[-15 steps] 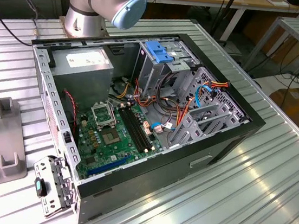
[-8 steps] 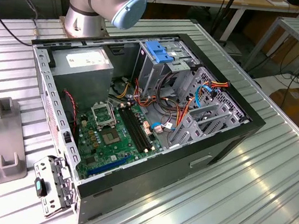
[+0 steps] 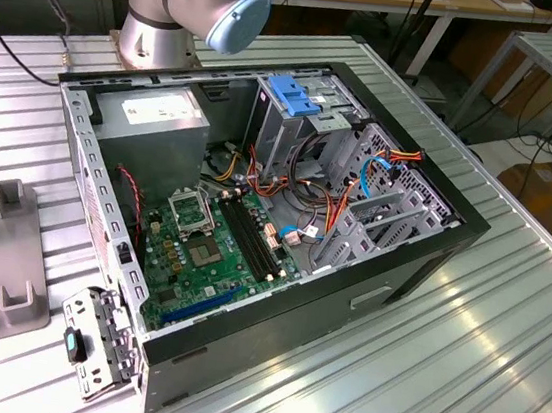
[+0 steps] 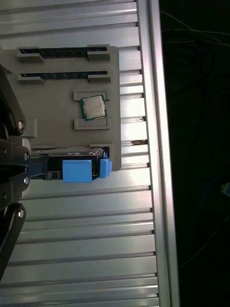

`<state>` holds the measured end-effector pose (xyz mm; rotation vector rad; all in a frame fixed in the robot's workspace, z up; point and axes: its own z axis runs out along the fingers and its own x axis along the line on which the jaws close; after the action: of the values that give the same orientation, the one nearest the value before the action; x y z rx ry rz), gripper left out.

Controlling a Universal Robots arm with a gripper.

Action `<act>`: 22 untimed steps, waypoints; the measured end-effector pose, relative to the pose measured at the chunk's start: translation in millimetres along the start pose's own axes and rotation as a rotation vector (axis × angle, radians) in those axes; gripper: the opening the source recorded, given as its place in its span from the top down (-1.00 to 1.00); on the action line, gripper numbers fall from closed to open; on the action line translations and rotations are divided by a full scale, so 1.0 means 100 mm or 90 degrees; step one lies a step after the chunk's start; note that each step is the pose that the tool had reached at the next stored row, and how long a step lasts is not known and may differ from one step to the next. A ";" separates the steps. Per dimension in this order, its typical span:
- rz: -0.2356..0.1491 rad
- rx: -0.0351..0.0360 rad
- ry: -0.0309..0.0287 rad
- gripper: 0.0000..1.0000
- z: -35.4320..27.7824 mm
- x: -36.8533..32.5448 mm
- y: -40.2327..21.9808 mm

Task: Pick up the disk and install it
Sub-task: 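Pick up the disk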

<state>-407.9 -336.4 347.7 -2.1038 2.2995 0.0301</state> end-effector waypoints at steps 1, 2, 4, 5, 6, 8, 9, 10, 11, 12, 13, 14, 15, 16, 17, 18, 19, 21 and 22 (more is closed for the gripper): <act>0.000 0.0000 0.0000 0.79 0.002 -0.010 0.001; 0.000 0.0000 0.0000 0.79 0.003 -0.015 0.002; 0.000 0.0000 0.0000 0.79 0.003 -0.016 0.002; 0.000 0.0000 0.0000 0.79 0.003 -0.016 0.002; 0.000 -0.0001 0.0000 0.79 0.002 -0.016 0.002; 0.000 0.0000 0.0000 0.79 0.004 -0.017 0.002; 0.000 0.0000 0.0000 0.79 0.009 -0.017 0.001; 0.000 -0.0001 0.0000 0.79 0.011 -0.017 0.001; 0.000 -0.0001 0.0000 0.79 0.011 -0.017 0.002; 0.000 -0.0001 0.0000 0.79 0.012 -0.016 0.002; 0.000 -0.0001 0.0000 0.79 0.012 -0.016 0.002; 0.000 -0.0001 0.0000 0.79 0.012 -0.016 0.002; 0.000 -0.0001 0.0000 0.79 0.013 -0.016 0.002; 0.000 -0.0001 0.0000 0.79 0.013 -0.016 0.002; 0.000 0.0000 0.0000 0.79 0.013 -0.016 0.002; 0.000 -0.0001 0.0000 0.79 0.013 -0.016 0.002; 0.000 -0.0001 0.0000 0.79 0.014 -0.016 0.002; 0.000 0.0000 0.0000 0.79 0.014 -0.016 0.002; 0.000 -0.0001 0.0000 0.79 0.014 -0.016 0.002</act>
<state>-407.9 -334.7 346.4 -2.1039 2.2996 0.0302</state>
